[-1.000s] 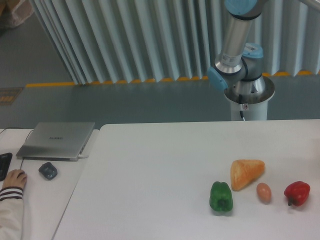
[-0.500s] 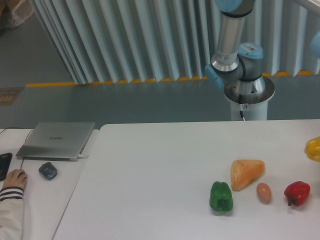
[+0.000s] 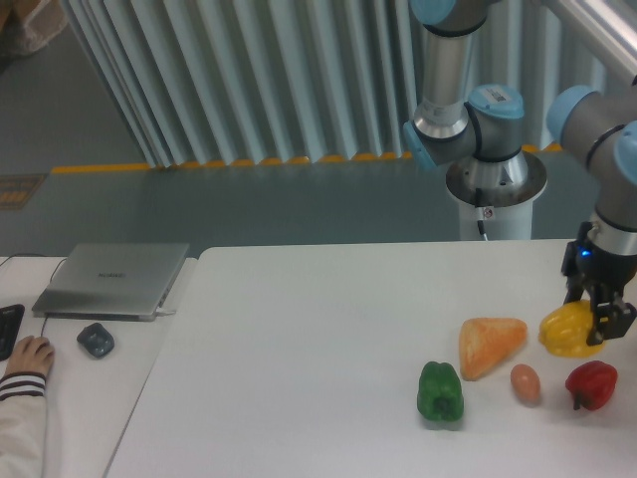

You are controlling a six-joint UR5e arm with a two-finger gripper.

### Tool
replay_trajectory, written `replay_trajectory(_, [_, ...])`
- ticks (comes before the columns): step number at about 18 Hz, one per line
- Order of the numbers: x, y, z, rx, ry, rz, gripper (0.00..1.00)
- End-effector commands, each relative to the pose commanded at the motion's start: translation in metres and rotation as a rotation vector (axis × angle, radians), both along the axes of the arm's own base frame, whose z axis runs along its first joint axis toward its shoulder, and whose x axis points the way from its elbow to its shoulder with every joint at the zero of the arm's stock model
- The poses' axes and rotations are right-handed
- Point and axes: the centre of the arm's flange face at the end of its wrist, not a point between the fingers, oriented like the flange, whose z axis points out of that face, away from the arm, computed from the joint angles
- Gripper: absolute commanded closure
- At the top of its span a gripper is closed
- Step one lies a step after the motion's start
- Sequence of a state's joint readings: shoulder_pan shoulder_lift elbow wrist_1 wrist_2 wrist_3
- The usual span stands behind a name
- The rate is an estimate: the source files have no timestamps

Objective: Place the yellow pepper on the table
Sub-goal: 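Carry the held yellow bell pepper in beside the red pepper, then lower the yellow pepper onto the table between the orange and red peppers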

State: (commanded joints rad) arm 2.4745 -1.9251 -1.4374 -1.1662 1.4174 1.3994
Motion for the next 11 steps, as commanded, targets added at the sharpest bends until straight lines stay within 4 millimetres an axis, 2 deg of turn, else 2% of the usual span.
replay_trajectory(4, [-0.003, 0.0, 0.003, -0.004, 0.031, 0.006, 0.47])
replay_trajectory(6, [-0.01, -0.002, 0.008, -0.034, 0.131, 0.072, 0.47])
replay_trajectory(8, [0.007, 0.012, -0.005, -0.116, 0.18, 0.063, 0.47])
replay_trajectory(9, [0.008, 0.016, -0.011, -0.138, 0.19, 0.063, 0.47])
replay_trajectory(11, [0.022, 0.027, -0.018, -0.136, 0.168, 0.097, 0.47])
